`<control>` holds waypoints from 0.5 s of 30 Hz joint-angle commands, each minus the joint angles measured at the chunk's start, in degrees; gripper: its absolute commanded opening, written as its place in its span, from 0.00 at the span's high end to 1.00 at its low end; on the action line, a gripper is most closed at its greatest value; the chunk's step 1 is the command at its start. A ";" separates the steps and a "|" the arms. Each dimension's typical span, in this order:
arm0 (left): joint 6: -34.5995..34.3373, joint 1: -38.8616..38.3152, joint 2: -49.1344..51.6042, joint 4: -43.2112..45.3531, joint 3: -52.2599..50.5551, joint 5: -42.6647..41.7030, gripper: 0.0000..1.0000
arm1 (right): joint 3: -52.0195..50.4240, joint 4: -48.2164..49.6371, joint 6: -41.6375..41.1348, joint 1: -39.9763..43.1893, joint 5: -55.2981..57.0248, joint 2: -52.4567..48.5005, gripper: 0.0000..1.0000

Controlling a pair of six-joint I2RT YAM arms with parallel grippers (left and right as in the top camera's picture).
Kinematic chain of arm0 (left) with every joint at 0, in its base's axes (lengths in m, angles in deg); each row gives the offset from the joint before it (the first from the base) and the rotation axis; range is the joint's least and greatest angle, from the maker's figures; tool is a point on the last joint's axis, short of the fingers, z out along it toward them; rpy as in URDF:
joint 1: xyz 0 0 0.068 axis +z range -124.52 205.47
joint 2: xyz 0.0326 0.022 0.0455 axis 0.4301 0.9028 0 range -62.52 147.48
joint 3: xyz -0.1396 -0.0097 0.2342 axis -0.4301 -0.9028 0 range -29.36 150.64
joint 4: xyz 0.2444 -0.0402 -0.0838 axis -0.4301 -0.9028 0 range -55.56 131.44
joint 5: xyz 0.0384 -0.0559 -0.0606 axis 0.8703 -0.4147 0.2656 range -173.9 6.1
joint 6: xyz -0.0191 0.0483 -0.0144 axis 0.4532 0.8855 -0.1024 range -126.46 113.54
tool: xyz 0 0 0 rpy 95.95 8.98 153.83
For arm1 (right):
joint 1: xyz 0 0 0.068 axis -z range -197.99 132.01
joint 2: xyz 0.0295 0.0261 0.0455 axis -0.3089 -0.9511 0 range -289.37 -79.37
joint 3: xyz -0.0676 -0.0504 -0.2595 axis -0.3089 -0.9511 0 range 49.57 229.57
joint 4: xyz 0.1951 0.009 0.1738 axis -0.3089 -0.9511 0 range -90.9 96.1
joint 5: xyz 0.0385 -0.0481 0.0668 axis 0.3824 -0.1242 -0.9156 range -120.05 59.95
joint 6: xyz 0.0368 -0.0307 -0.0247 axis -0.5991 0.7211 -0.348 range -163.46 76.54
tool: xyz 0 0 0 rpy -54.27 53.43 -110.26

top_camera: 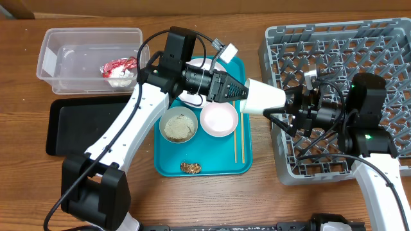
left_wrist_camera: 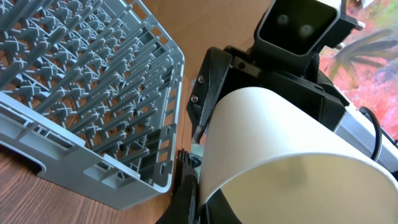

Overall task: Sort waste into correct bins and load items into the dishwasher
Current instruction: 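Lift the cup and hand it to the right gripper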

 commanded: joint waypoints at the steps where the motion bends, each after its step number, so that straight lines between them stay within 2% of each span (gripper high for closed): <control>1: -1.40 -0.11 0.20 0.39 1.01 1.03 0.96 | 1.31 1.44 0.22 -0.11 -2.89 0.17 0.18; 15: -1.40 -0.11 0.20 0.42 1.01 1.03 0.96 | 1.31 4.63 0.24 -0.11 -4.17 0.17 0.18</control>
